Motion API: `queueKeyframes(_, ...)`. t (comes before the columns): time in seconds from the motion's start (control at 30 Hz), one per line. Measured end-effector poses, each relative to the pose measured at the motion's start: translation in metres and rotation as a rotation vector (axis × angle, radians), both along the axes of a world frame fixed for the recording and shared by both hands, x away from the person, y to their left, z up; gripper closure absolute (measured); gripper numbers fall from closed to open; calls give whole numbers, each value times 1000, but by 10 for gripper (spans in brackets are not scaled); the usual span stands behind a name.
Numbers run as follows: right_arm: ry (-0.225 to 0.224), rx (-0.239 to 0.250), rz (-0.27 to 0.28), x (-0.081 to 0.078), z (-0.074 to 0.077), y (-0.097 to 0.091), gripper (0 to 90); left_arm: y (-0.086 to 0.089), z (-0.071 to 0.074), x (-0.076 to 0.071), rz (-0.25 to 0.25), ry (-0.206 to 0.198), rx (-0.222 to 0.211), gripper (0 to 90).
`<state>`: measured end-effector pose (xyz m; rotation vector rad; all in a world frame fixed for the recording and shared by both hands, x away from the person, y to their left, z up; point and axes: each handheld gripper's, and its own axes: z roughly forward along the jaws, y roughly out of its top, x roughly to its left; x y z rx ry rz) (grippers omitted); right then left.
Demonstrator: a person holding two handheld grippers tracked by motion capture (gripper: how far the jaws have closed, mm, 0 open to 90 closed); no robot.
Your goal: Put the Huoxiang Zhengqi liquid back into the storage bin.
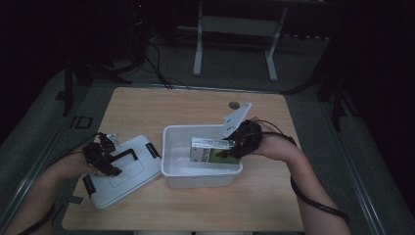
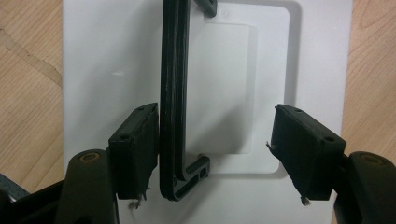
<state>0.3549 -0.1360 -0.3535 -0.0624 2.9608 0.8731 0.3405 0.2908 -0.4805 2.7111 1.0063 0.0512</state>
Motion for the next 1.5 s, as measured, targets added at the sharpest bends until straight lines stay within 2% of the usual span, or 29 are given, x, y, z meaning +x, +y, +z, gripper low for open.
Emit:
queueKeyframes(0.17, 8, -11, -3, 5, -12, 7, 642, 1, 2, 0, -2, -4, -16, 330)
queueKeyframes(0.43, 40, -38, 23, 7, -32, 13, 642, 1, 1, 0, -4, -7, -3, 330)
queueKeyframes(0.77, 78, -69, 22, 11, -54, 20, 642, 1, 0, 0, -3, 0, 0, 330)
queueKeyframes(0.8, 86, -76, 21, 13, -61, 21, 641, 1, -1, 0, -4, -1, 2, 329)
queueKeyframes(0.87, 84, -77, 20, 13, -62, 21, 641, 1, -1, 0, -3, 4, 0, 329)
queueKeyframes(0.93, 97, -79, 18, 15, -71, 24, 641, 2, -2, 0, -6, 4, 9, 329)
queueKeyframes(1.17, 114, -101, 26, 15, -82, 29, 641, 3, -2, 0, 0, 1, 2, 329)
queueKeyframes(1.5, 110, -192, 23, 15, -97, 38, 640, 4, -5, -1, -1, 6, 3, 329)
